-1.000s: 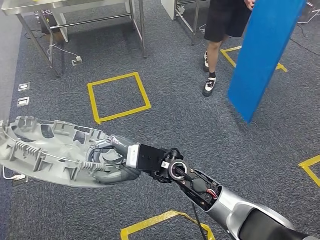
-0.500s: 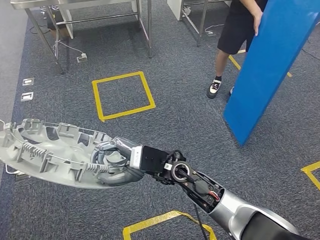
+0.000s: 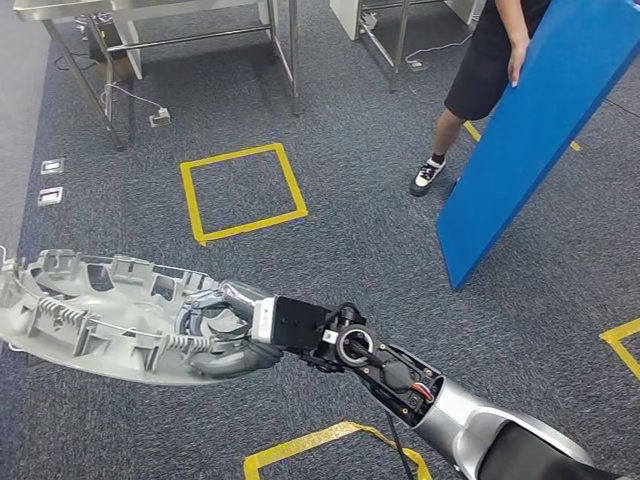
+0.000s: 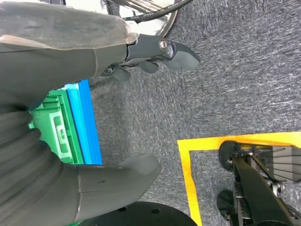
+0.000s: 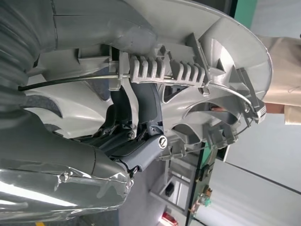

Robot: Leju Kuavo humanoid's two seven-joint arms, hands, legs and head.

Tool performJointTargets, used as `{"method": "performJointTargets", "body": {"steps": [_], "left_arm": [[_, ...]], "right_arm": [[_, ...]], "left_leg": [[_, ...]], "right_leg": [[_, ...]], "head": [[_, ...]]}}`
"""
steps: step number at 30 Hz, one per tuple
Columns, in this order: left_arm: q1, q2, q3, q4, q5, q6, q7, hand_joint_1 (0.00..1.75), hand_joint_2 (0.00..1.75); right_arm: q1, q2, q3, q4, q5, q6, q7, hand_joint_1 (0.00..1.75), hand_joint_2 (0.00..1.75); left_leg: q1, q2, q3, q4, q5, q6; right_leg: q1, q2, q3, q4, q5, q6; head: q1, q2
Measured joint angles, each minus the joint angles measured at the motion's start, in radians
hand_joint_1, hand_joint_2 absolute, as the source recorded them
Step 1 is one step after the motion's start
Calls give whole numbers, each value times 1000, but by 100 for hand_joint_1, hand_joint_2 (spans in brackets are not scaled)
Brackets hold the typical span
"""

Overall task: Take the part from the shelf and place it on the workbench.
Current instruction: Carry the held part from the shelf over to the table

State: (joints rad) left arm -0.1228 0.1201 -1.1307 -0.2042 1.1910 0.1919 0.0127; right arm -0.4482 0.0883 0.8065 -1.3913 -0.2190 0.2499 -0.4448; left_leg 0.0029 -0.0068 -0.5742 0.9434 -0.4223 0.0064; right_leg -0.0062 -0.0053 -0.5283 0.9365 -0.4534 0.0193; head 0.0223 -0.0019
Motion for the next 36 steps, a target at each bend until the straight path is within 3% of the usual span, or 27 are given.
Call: {"method": "performJointTargets", "body": {"steps": [3,5,7,9,10,11,12,13,15,16,18,20,22,24,25,26,27,29,30,32,34,36], "left_arm": [[0,1,0,0,0,-1,0,0,175],[0,1,0,0,0,-2,0,0,175],[-1,1,0,0,0,-3,0,0,175],[-1,1,0,0,0,-3,0,0,175],[0,1,0,0,0,-3,0,0,175],[0,1,0,0,0,-3,0,0,175],[1,1,0,0,0,-4,0,0,175],[1,1,0,0,0,-4,0,0,175],[0,0,0,0,0,-5,0,0,175],[0,0,0,0,0,-5,0,0,175],[0,0,0,0,0,-5,0,0,175],[1,0,0,0,0,-5,0,0,175],[-1,-1,0,0,0,-5,0,0,175],[-1,0,0,0,0,-5,-1,0,175],[0,0,0,0,1,-5,-1,0,175],[2,0,0,0,1,-5,-1,0,175],[4,0,0,0,2,-5,-1,0,175],[5,1,0,0,3,-5,-2,0,175],[4,2,0,0,3,-5,-2,0,175],[1,3,0,0,4,-6,-3,0,175],[1,3,0,0,4,-6,-3,0,175],[2,2,0,0,4,-6,-4,0,175]], "right_arm": [[0,3,3,2,0,0,0,175,175],[-1,4,4,3,0,1,0,175,175],[-3,5,4,3,0,2,-1,175,175],[-1,5,4,4,0,2,-2,175,175],[0,5,4,6,0,2,-2,175,175],[0,5,4,7,0,2,-1,175,175],[1,5,4,8,0,2,-1,175,175],[0,5,4,9,0,2,-1,175,175],[0,5,4,10,0,3,-2,175,175],[0,5,4,10,0,4,-2,175,175],[1,6,4,11,0,5,-2,175,175],[0,7,4,12,0,5,-1,175,175],[-2,9,4,12,0,5,-2,175,175],[-2,9,4,13,0,6,-2,175,175],[-2,9,4,13,0,6,-2,175,175],[-2,9,4,15,0,6,-2,175,175],[-2,9,4,16,0,6,-2,175,175],[-3,10,4,17,0,7,-2,175,175],[-4,11,4,18,0,8,-2,175,175],[-6,12,5,18,0,8,-3,175,175],[-8,14,5,18,0,9,-3,175,175],[-10,15,6,19,0,9,-4,175,175]], "left_leg": [[0,0,4,-7,0,9],[5,0,19,-19,2,16],[10,0,29,-25,2,21],[10,-1,30,-24,1,22],[11,-2,31,-24,0,21],[11,-3,33,-22,-2,19],[13,-5,36,-20,-5,15],[14,-8,39,-17,-9,10],[16,-11,40,-12,-15,-2],[16,-12,39,-10,-17,-8],[15,-12,38,-7,-17,-19],[16,-8,33,14,-28,-27],[17,-3,-15,108,-74,-33],[17,-2,-96,251,-127,-38],[17,-2,-127,298,-136,-39],[17,-2,-139,305,-124,-38],[17,-2,-130,270,-95,-36],[14,1,-71,123,-13,-25],[11,3,-44,57,6,-19],[5,5,-20,-3,14,-10],[6,3,-11,-9,13,-1],[9,1,6,-12,9,9]], "right_leg": [[-1,0,5,4,4,10],[-1,2,-2,33,-13,17],[-3,3,-49,134,-70,21],[-5,4,-121,271,-129,25],[-7,4,-143,307,-137,27],[-8,4,-145,301,-123,28],[-11,3,-127,253,-90,28],[-13,4,-94,176,-46,28],[-10,6,-47,52,0,21],[-8,8,-36,25,8,14],[-4,10,-32,23,8,-4],[-7,9,-22,18,16,-15],[-9,8,-16,14,16,-22],[-7,7,-15,13,9,-30],[-5,7,-13,13,5,-33],[-4,7,-10,13,2,-34],[-3,7,-4,13,-2,-34],[-2,8,10,13,-10,-31],[-1,8,14,13,-14,-27],[2,8,17,14,-19,-16],[3,8,20,18,-24,-4],[2,7,3,65,-42,6]], "head": [[-1,0],[1,0],[9,0],[15,0],[18,0],[19,0],[21,0],[23,0],[25,0],[25,0],[20,0],[13,0],[2,0],[-9,0],[-11,0],[-12,0],[-13,0],[-15,0],[-17,0],[-20,0],[-18,0],[-12,0]]}}
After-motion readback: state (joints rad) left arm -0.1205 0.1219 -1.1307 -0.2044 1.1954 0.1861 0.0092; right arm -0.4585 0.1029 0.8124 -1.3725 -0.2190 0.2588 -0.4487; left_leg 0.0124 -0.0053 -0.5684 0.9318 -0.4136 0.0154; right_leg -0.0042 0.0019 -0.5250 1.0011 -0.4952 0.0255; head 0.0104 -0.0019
